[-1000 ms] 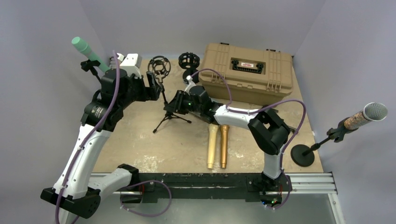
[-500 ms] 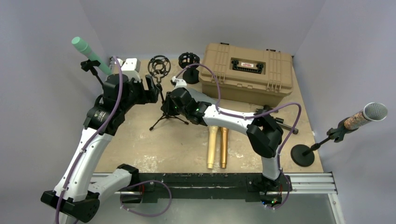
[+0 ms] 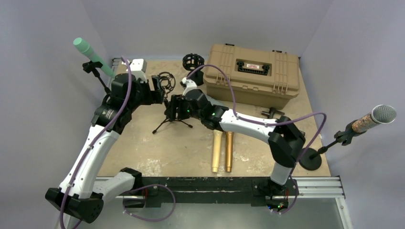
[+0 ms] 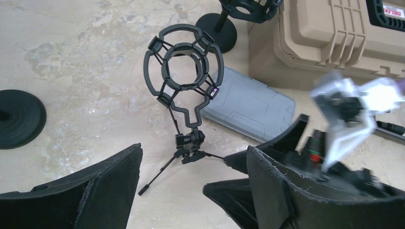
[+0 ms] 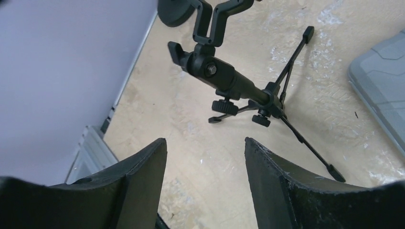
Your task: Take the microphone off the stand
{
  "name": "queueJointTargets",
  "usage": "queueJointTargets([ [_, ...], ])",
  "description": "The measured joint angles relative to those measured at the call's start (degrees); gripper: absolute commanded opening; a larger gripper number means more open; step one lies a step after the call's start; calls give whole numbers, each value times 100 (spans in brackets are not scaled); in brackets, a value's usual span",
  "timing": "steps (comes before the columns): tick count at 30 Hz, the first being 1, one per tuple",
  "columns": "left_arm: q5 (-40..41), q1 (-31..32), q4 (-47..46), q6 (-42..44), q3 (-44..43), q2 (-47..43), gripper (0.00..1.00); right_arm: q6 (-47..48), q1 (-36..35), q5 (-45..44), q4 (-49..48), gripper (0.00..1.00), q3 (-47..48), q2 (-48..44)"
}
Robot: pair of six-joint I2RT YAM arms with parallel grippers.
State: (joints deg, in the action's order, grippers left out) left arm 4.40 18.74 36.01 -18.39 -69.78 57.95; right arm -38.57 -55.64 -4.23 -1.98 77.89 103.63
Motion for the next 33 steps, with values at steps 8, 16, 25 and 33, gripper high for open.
queueJointTargets([
  [8,-284,-48,-39,-31,-9,490,79,-140,452,577,-741,61,-1169,-1084],
  [16,-315,-63,-136,-120,234,369,92,273,542,1161,-957,68,-1856,-1285],
  [25,-824,-70,9,-529,1307,-667,97,721,518,1423,-850,71,-2061,-1976],
  [33,-999,-68,-345,-1126,1609,-199,75,634,520,1128,-1071,69,-3233,-3097],
])
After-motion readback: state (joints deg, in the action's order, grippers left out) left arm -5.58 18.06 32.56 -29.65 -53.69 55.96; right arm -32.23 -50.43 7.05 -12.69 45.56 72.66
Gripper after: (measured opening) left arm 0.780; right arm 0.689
